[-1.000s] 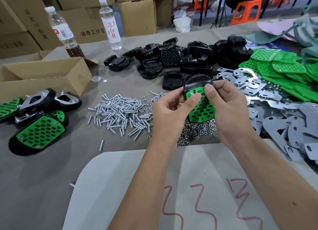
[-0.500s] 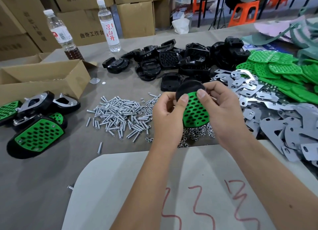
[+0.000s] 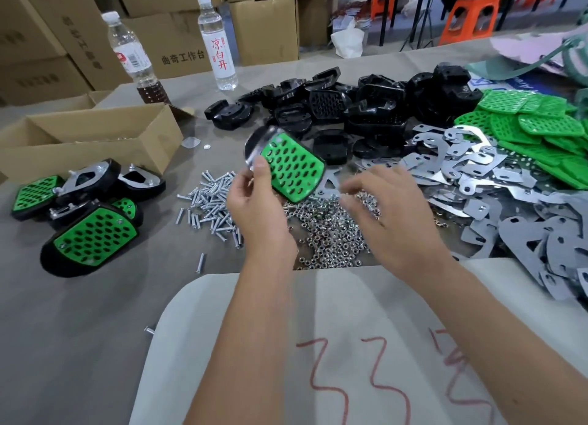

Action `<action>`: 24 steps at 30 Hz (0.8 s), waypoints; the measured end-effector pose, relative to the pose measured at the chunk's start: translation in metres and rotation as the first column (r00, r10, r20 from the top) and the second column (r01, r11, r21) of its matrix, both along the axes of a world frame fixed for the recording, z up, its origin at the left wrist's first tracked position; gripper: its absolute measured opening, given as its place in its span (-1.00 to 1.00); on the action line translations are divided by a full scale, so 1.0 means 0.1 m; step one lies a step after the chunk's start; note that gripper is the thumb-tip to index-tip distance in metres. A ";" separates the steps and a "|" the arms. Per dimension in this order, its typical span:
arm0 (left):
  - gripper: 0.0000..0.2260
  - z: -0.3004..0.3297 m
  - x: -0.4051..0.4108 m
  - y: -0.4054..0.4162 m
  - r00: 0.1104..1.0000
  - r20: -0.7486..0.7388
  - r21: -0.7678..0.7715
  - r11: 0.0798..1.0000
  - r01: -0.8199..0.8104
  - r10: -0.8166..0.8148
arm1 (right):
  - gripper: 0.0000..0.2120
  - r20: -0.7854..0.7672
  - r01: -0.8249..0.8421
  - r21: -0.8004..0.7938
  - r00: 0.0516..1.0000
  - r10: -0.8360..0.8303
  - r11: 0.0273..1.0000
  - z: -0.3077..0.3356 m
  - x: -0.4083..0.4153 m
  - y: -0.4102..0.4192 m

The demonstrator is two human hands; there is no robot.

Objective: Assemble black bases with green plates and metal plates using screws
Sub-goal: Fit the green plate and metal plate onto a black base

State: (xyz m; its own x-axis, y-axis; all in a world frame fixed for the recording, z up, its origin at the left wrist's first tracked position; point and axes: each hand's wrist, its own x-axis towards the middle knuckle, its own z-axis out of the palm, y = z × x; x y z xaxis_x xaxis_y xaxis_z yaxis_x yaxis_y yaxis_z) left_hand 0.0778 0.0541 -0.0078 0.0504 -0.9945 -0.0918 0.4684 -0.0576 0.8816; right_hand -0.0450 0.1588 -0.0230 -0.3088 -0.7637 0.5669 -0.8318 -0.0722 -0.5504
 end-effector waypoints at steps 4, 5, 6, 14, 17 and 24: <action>-0.78 0.04 0.17 -0.16 0.991 -0.123 0.117 0.993 -0.034 0.048 | -0.63 -0.284 -0.086 0.345 0.940 0.191 0.935 -0.04 0.27 -0.06; -0.78 0.04 0.19 -0.18 0.990 -0.138 0.123 0.992 -0.016 0.033 | -0.65 -0.325 -0.103 0.388 0.915 0.240 0.916 -0.05 0.32 -0.08; -0.77 0.04 0.20 -0.18 0.990 -0.143 0.126 0.992 0.006 0.012 | -0.67 -0.357 -0.118 0.415 0.891 0.281 0.902 -0.06 0.35 -0.09; -0.69 0.01 0.15 -0.13 0.981 -0.158 0.140 0.981 0.135 -0.113 | -0.87 -0.302 -0.121 0.380 0.921 0.246 0.917 0.00 0.38 -0.13; -0.68 0.00 0.14 -0.11 0.979 -0.140 0.112 0.980 0.165 -0.149 | -0.87 -0.288 -0.113 0.374 0.929 0.231 0.921 0.04 0.39 -0.12; -0.65 -0.04 0.08 -0.10 0.975 -0.110 0.033 0.980 0.198 -0.193 | -0.88 -0.276 -0.069 0.348 0.945 0.173 0.935 0.04 0.42 -0.09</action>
